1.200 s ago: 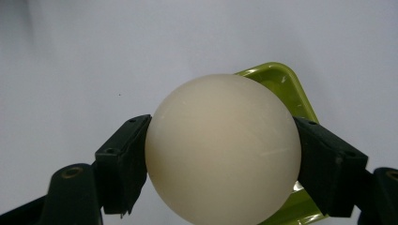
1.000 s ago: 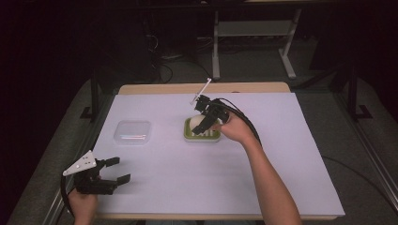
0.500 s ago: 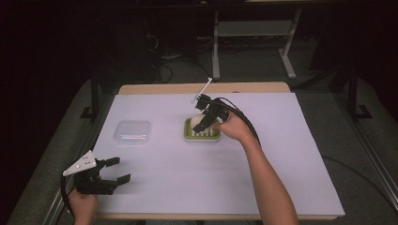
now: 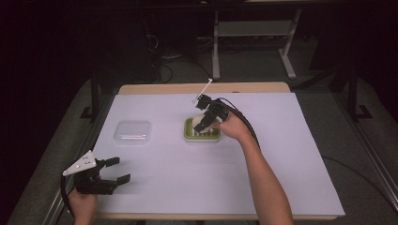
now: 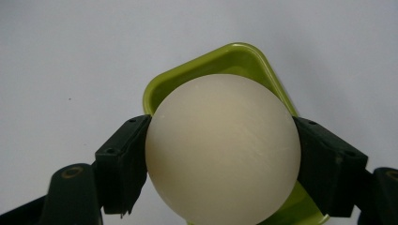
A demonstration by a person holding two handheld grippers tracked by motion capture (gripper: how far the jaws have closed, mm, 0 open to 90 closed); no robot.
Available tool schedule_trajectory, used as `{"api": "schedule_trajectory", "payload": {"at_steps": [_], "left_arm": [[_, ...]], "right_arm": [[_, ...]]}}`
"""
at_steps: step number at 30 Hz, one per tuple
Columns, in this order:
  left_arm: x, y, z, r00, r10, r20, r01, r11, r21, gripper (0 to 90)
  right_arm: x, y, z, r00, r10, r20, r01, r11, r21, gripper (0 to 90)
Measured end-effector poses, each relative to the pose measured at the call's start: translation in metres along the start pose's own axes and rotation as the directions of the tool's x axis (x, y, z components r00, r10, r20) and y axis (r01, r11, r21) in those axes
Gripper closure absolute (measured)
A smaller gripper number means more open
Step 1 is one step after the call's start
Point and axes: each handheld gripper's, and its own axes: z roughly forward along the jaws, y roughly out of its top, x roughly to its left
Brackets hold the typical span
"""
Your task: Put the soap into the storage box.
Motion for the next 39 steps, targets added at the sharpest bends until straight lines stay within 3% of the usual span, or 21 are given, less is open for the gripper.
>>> {"api": "schedule_trajectory", "payload": {"at_steps": [16,39], "left_arm": [[0.0,0.0,0.0,1.0,0.003,0.0,-0.003,1.0,-0.001,13.2],[0.0,0.0,0.0,1.0,0.002,0.001,-0.002,1.0,0.002,13.2]], "right_arm": [[-0.006,-0.004,0.019,0.9995,0.03,0.0,-0.03,0.998,0.047,23.5],[-0.006,-0.004,0.026,0.999,0.045,0.004,-0.045,0.996,0.073,23.4]]}}
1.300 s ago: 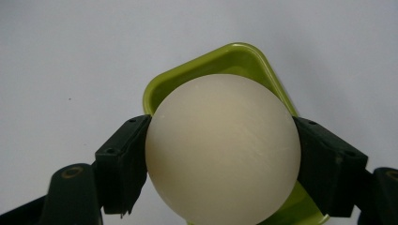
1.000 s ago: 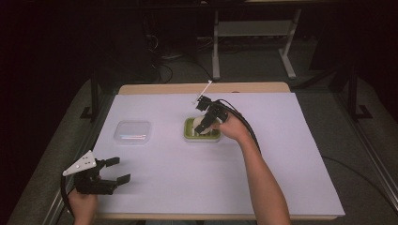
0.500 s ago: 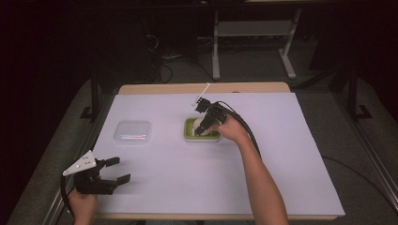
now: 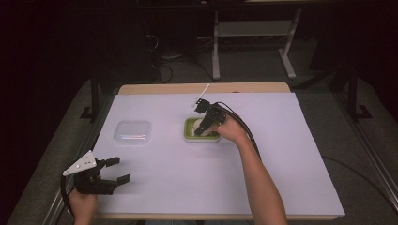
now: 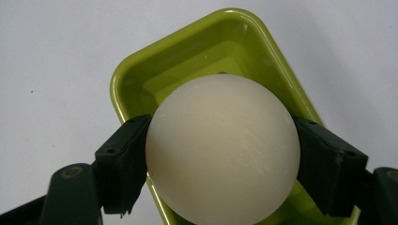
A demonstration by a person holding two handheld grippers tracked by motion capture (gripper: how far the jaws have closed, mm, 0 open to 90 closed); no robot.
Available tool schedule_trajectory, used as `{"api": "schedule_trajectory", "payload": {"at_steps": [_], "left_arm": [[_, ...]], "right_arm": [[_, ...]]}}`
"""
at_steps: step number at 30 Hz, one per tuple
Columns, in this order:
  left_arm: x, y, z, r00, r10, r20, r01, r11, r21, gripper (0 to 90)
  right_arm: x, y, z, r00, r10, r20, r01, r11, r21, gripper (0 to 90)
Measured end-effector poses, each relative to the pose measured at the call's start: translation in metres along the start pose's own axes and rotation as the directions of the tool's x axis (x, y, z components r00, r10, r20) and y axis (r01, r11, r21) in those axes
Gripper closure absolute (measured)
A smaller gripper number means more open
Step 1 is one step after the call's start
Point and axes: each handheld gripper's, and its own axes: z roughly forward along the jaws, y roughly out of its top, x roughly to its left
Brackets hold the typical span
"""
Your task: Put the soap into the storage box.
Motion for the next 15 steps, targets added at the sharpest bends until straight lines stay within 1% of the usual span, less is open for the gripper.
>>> {"api": "schedule_trajectory", "payload": {"at_steps": [4,7,8,9,11,14,15], "left_arm": [[0.0001,0.0001,0.0,1.0,0.002,0.0,-0.002,1.0,0.001,13.2],[0.0001,0.0001,0.0,1.0,0.003,0.0,-0.003,1.0,0.002,13.2],[0.0001,0.0001,0.0,1.0,0.003,0.0,-0.003,1.0,0.001,13.2],[0.0001,0.0001,0.0001,1.0,0.002,0.0,-0.002,1.0,0.001,13.2],[0.0,0.0003,0.0008,1.0,0.006,0.004,-0.006,1.0,-0.002,13.2],[-0.0002,0.0003,0.0011,1.0,0.005,0.004,-0.005,1.0,-0.003,13.2],[-0.0003,0.0004,0.0011,1.0,0.005,0.004,-0.005,1.0,0.0,13.2]], "right_arm": [[0.0,0.0003,0.0004,1.0,0.004,0.003,-0.004,1.0,0.0,23.3],[0.0001,0.0001,0.0008,0.9998,0.014,0.013,-0.014,1.0,0.011,23.3],[-0.0001,-0.0001,0.0013,0.9997,0.016,0.019,-0.016,1.0,0.014,23.2],[0.0004,-0.0003,0.0022,0.999,0.016,0.041,-0.017,1.0,0.026,23.0],[0.0002,-0.0007,0.0021,0.9989,0.023,0.041,-0.024,1.0,0.02,22.8],[0.0012,0.0,-0.0018,0.9987,0.017,0.048,-0.017,1.0,-0.002,23.5],[0.0012,0.0,-0.0018,0.9987,0.017,0.048,-0.017,1.0,-0.002,23.5]]}}
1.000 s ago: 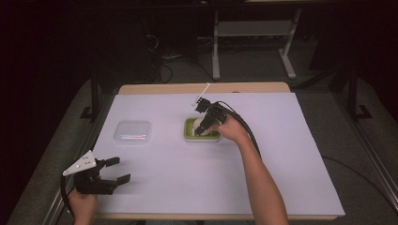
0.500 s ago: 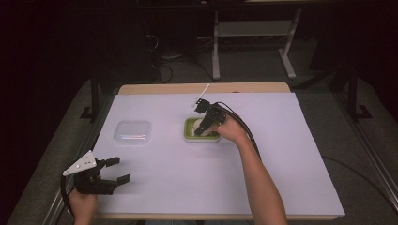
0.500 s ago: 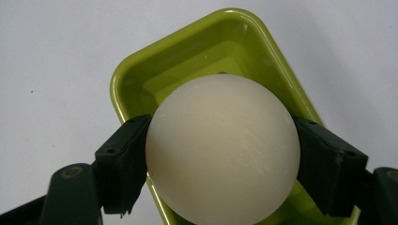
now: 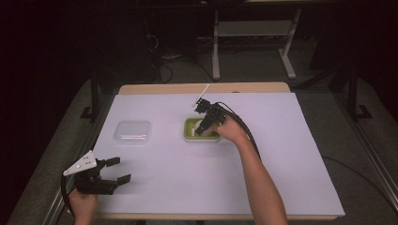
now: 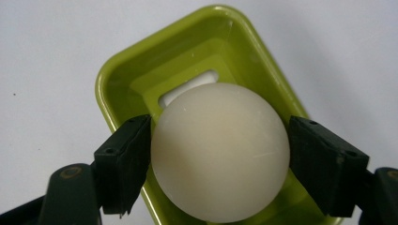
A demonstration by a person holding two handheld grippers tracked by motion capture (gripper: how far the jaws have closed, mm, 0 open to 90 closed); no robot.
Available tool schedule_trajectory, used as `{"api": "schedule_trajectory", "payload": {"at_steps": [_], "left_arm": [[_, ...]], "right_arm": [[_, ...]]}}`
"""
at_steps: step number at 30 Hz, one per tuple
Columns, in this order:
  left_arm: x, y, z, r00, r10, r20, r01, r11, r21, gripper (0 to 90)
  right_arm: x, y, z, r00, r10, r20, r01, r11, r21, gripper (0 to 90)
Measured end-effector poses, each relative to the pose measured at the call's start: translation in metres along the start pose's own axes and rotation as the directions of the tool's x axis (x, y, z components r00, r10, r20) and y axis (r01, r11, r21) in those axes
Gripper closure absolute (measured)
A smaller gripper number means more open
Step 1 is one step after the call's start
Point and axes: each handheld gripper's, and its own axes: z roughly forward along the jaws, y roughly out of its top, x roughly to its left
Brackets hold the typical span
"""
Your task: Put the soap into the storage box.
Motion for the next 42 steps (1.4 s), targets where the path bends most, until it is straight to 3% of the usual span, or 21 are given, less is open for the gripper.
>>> {"api": "schedule_trajectory", "payload": {"at_steps": [4,8,17,30,36,42], "left_arm": [[-0.001,0.0,0.0,1.0,-0.002,0.0,0.002,1.0,0.0,13.2],[-0.001,0.0,0.001,1.0,-0.002,0.001,0.002,1.0,0.0,13.2],[-0.002,0.0,0.001,1.0,0.001,0.002,-0.001,1.0,0.003,13.2],[-0.002,0.0,0.002,1.0,0.001,0.002,-0.001,1.0,0.005,13.2],[-0.003,0.0,0.003,1.0,0.004,0.002,-0.004,0.9999,0.009,13.1],[-0.002,0.0,0.001,1.0,0.002,-0.002,-0.002,1.0,0.008,13.2]], "right_arm": [[0.001,-0.001,-0.012,1.0,0.001,0.005,-0.001,0.999,-0.035,24.9],[0.001,-0.005,-0.018,0.9999,0.014,0.002,-0.014,0.999,-0.033,23.8],[0.002,-0.029,-0.044,0.9995,0.025,-0.019,-0.026,0.995,-0.101,23.9],[0.018,-0.077,-0.073,0.9975,0.041,-0.057,-0.051,0.981,-0.187,23.8],[0.024,-0.097,-0.079,0.9971,0.043,-0.062,-0.054,0.981,-0.187,23.8],[0.035,-0.121,-0.085,0.9966,0.05,-0.066,-0.063,0.973,-0.22,22.4]]}}
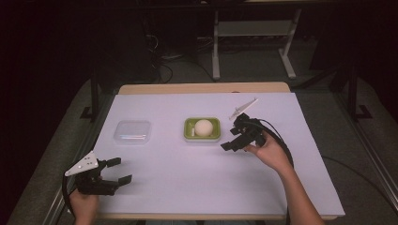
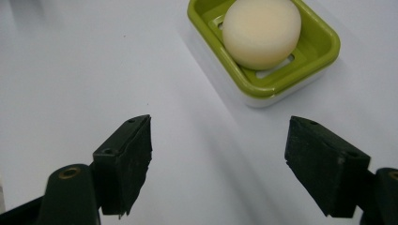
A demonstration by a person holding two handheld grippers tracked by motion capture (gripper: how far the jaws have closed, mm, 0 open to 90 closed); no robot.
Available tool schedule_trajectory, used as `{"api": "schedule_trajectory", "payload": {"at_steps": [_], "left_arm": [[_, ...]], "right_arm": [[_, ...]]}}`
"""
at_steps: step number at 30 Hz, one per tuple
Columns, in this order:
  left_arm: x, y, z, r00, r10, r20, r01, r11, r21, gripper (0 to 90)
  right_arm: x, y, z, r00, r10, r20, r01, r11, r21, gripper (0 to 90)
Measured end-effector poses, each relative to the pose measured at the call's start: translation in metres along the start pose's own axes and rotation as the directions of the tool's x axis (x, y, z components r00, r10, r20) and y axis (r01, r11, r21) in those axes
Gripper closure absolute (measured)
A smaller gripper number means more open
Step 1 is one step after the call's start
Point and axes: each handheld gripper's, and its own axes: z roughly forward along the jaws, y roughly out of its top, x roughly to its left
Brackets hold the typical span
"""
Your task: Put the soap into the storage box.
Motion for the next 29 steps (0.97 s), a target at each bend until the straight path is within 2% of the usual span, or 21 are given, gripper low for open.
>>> {"api": "schedule_trajectory", "payload": {"at_steps": [6,8,19,22,23,27,28,29], "left_arm": [[0.0,0.0,0.0,1.0,0.001,-0.004,-0.001,1.0,0.004,13.2],[0.001,0.0,0.0,0.9999,0.013,-0.004,-0.013,0.9999,0.005,13.2],[0.0,-0.001,0.0,1.0,-0.003,0.002,0.003,1.0,0.001,13.2],[0.001,-0.002,0.001,0.9999,-0.011,0.001,0.011,0.9999,0.009,13.2],[0.001,-0.002,0.001,0.9999,-0.012,0.002,0.012,0.9999,0.008,13.2],[0.003,-0.002,0.001,0.9997,-0.014,0.02,0.014,0.9999,-0.007,13.1],[0.002,-0.001,0.002,0.9997,-0.011,0.02,0.011,0.9999,-0.01,13.2],[0.002,-0.001,0.002,0.9997,-0.011,0.02,0.011,0.9999,-0.01,13.2]], "right_arm": [[0.007,-0.017,-0.004,1.0,-0.003,-0.002,0.003,1.0,-0.002,22.2],[0.012,-0.031,-0.005,1.0,0.002,-0.008,-0.002,1.0,-0.007,22.3],[0.022,-0.064,-0.013,0.9998,0.019,0.002,-0.019,1.0,-0.018,22.8],[0.029,-0.084,-0.015,0.9993,0.036,0.01,-0.035,0.999,-0.032,21.7],[0.029,-0.084,-0.015,0.9993,0.036,0.01,-0.035,0.999,-0.032,21.7],[0.038,-0.11,-0.014,0.9989,0.027,0.039,-0.023,0.996,-0.091,21.3],[0.042,-0.119,-0.013,0.9975,0.018,0.069,-0.01,0.993,-0.114,19.5],[0.042,-0.119,-0.013,0.9975,0.018,0.069,-0.01,0.993,-0.114,19.5]]}}
